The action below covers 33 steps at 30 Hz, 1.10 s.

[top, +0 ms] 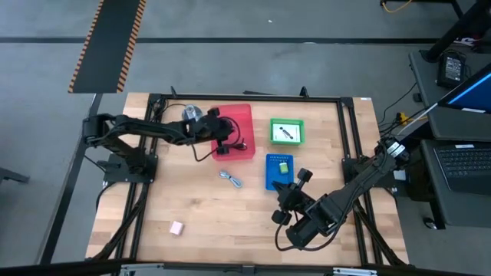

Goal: Pick and place items into bin
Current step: Put the pink charger cable into the pink bin, then put the light blue charger cable into the pink bin

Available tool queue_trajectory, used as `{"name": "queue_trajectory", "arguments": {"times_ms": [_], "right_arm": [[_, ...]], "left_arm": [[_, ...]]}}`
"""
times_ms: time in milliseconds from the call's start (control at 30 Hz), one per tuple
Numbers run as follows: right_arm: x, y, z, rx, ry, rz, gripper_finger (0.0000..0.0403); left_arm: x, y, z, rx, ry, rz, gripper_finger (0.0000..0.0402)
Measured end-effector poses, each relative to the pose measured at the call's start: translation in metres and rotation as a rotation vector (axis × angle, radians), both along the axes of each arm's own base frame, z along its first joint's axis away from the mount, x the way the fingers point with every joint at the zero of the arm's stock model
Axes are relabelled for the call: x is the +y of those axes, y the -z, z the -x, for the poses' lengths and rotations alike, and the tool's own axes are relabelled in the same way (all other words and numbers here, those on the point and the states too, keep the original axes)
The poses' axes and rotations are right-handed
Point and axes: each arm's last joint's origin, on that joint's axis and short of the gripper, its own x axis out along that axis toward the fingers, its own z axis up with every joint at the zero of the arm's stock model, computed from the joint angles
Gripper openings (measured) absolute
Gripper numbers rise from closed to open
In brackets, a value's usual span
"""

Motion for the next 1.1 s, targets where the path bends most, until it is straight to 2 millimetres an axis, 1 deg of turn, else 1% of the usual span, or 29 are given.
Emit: {"name": "queue_trajectory", "arguments": {"times_ms": [133, 400, 533, 700, 833, 967, 1100], "right_arm": [[0.0, 0.0, 0.0, -0.003, 0.003, -0.003, 0.0003], [0.0, 0.0, 0.0, -0.011, 0.008, -0.011, 0.0003], [0.0, 0.0, 0.0, -0.011, 0.008, -0.012, 0.0003], [0.0, 0.0, 0.0, -0.011, 0.008, -0.012, 0.0003], [0.0, 0.0, 0.0, -0.011, 0.009, -0.012, 0.0003], [0.0, 0.0, 0.0, -0.011, 0.009, -0.012, 0.0003], [0.0, 0.0, 0.0, -0.01, 0.009, -0.012, 0.0003]], "left_arm": [[0.001, 0.009, -0.002, 0.031, -0.002, 0.008, 0.0073], [-0.001, 0.009, -0.003, 0.052, 0.013, -0.022, 0.0145], [-0.002, 0.013, -0.001, 0.092, 0.02, 0.001, 0.0165], [-0.003, 0.018, 0.004, 0.166, 0.018, 0.021, 0.0166], [-0.008, 0.018, 0.004, 0.166, 0.028, 0.034, 0.016], [-0.021, 0.01, 0.003, 0.159, 0.104, -0.009, 0.015], [-0.043, -0.004, 0.004, 0.126, 0.205, -0.055, 0.0139]]}}
